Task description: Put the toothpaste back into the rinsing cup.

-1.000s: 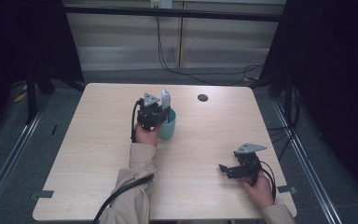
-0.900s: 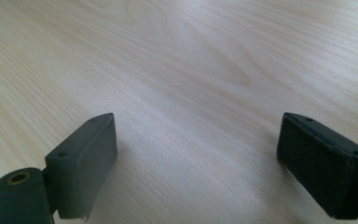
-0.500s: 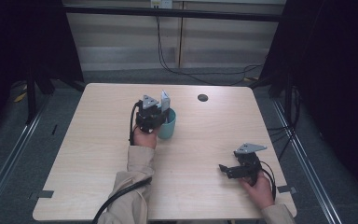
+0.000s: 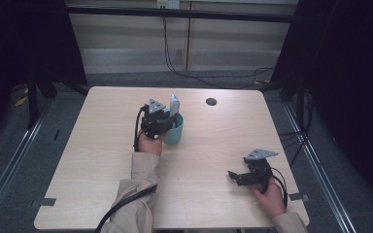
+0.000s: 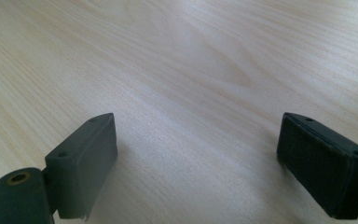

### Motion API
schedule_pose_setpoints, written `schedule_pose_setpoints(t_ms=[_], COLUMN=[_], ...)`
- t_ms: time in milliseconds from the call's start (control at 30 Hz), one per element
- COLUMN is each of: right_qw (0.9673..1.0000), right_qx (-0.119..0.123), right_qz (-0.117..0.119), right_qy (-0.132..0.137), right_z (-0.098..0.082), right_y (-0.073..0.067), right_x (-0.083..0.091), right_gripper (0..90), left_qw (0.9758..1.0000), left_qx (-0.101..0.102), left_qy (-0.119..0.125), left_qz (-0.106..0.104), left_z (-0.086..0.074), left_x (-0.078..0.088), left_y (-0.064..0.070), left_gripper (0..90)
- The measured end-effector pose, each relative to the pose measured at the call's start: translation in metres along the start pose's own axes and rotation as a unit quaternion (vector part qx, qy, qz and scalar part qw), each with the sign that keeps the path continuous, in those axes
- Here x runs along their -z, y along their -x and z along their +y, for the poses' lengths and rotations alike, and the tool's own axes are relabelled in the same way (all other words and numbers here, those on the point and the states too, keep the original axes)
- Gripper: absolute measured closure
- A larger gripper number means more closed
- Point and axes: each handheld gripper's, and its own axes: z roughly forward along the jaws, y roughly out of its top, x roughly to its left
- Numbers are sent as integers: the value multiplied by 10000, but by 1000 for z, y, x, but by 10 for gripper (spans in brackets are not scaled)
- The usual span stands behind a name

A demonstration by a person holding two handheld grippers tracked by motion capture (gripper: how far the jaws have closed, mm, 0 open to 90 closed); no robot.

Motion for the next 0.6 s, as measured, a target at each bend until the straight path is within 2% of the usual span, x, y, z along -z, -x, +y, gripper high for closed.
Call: schedule_pose_setpoints(t_ms=[267,600], right_qw=[10000,10000], right_qx=[3,0], right_qz=[1,0], right_qy=[-1,0], right_z=[0,0], right_y=[0,0], right_x=[0,0], right_gripper=[114,114], left_qw=[10000,9999], left_qx=[8,50], left_qy=[14,-84], left_qz=[-6,-31], left_z=[2,-1], left_x=[0,-3], left_y=[1,1], left_gripper=[646,641])
